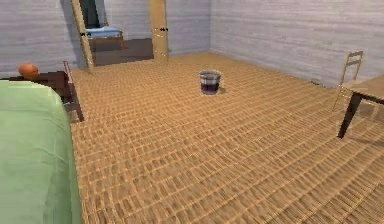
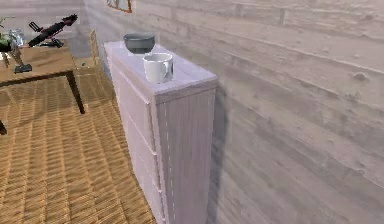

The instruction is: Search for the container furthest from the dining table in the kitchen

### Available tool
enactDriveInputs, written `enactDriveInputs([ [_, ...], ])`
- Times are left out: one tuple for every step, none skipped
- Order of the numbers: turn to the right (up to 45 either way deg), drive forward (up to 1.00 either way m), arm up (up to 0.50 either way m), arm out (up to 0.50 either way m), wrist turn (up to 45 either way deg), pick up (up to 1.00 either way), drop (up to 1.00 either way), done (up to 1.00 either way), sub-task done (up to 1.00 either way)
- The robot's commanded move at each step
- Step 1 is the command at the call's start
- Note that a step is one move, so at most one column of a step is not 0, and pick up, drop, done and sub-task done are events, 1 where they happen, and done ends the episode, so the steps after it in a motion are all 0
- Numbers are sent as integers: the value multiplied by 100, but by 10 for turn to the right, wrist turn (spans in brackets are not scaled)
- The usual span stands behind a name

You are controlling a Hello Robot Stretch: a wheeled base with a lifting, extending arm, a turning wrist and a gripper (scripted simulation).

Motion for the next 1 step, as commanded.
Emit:
enactDriveInputs([
  [0,30,0,0,0,0,0,0,0],
])
